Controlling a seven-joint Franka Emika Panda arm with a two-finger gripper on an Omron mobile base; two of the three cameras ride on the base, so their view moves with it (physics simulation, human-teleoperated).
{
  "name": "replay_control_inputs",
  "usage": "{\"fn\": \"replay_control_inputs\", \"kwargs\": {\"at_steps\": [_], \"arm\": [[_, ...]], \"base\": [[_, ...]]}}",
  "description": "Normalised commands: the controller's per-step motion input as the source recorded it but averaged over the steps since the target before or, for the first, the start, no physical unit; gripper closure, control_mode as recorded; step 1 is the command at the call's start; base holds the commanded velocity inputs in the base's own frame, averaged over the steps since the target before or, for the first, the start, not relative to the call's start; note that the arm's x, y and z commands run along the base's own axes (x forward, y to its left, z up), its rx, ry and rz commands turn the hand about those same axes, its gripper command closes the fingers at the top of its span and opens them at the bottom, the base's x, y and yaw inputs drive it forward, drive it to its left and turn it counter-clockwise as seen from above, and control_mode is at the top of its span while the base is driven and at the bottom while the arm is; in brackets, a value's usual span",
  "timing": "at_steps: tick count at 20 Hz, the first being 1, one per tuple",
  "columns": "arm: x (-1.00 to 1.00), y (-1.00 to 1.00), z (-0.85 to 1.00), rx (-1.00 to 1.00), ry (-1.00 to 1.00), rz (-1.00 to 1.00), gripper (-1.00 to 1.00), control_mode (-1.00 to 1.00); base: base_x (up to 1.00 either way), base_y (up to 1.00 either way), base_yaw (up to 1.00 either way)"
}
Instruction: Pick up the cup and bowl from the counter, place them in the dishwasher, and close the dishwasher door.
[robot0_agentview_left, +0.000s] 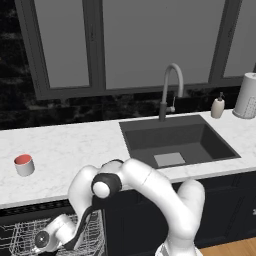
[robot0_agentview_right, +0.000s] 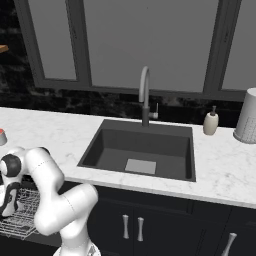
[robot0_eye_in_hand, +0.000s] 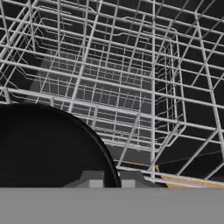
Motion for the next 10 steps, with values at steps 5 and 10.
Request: {"fn": "replay_control_inputs", "kwargs": {"at_steps": [5, 10], "arm": [[0.51, 0.0, -0.86, -0.04, 0.0, 0.0, 1.0, -1.0], [0.24, 0.0, -0.55, -0.03, 0.0, 0.0, 1.0, -1.0]], "base": [[0.0, 0.0, 0.0], [0.0, 0.0, 0.0]]}}
